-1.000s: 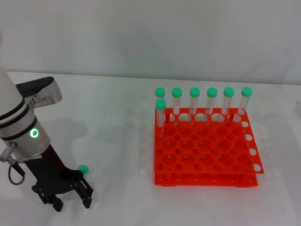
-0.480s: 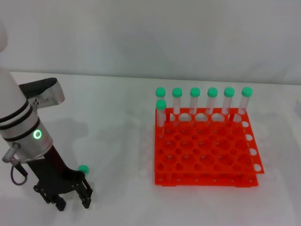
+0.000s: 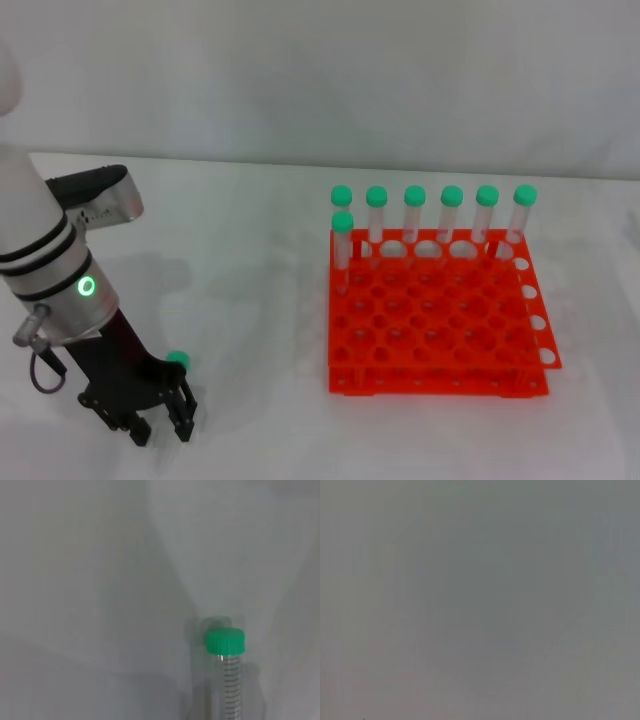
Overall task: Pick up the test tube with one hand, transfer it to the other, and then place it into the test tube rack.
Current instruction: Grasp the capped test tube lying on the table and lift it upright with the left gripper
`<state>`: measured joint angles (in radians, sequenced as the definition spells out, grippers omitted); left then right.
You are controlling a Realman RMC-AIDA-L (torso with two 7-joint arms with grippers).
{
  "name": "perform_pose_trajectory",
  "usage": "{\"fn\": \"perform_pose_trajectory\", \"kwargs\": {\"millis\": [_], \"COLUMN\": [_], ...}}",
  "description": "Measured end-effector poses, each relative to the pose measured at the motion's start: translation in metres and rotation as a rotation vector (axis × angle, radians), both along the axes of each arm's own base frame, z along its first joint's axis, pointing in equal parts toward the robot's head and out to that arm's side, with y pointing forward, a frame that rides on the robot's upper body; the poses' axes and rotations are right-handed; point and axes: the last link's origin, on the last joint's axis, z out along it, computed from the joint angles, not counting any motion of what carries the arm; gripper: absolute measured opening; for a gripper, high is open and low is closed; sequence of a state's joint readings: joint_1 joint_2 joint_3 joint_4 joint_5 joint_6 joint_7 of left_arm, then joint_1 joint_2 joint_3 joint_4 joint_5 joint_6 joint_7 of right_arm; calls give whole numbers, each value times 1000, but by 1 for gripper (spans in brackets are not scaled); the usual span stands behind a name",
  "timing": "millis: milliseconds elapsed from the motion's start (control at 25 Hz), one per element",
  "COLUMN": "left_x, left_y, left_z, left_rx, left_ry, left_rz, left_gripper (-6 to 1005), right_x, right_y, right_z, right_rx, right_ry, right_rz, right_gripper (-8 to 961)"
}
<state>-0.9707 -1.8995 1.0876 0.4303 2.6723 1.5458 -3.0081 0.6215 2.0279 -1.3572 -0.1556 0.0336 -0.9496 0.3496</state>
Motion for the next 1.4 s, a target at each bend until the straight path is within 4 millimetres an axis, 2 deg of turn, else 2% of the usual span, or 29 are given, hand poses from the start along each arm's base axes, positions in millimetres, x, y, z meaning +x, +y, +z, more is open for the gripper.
{"fn": "perform_pose_trajectory", "kwargs": {"millis": [960, 1400], "left_x": [0, -5], "left_y": [-5, -7], "left_z": [-8, -4], "left_rx": [-40, -34], "left_ry": [15, 17], "left_rz": [5, 19], "left_gripper": [357, 340], "right_x": [4, 4], "right_y": [-2, -3], "right_z": [2, 2], "right_rx": [3, 3], "right_ry": [-1, -1], "right_rz": [-10, -9], "right_gripper": [870, 870]}}
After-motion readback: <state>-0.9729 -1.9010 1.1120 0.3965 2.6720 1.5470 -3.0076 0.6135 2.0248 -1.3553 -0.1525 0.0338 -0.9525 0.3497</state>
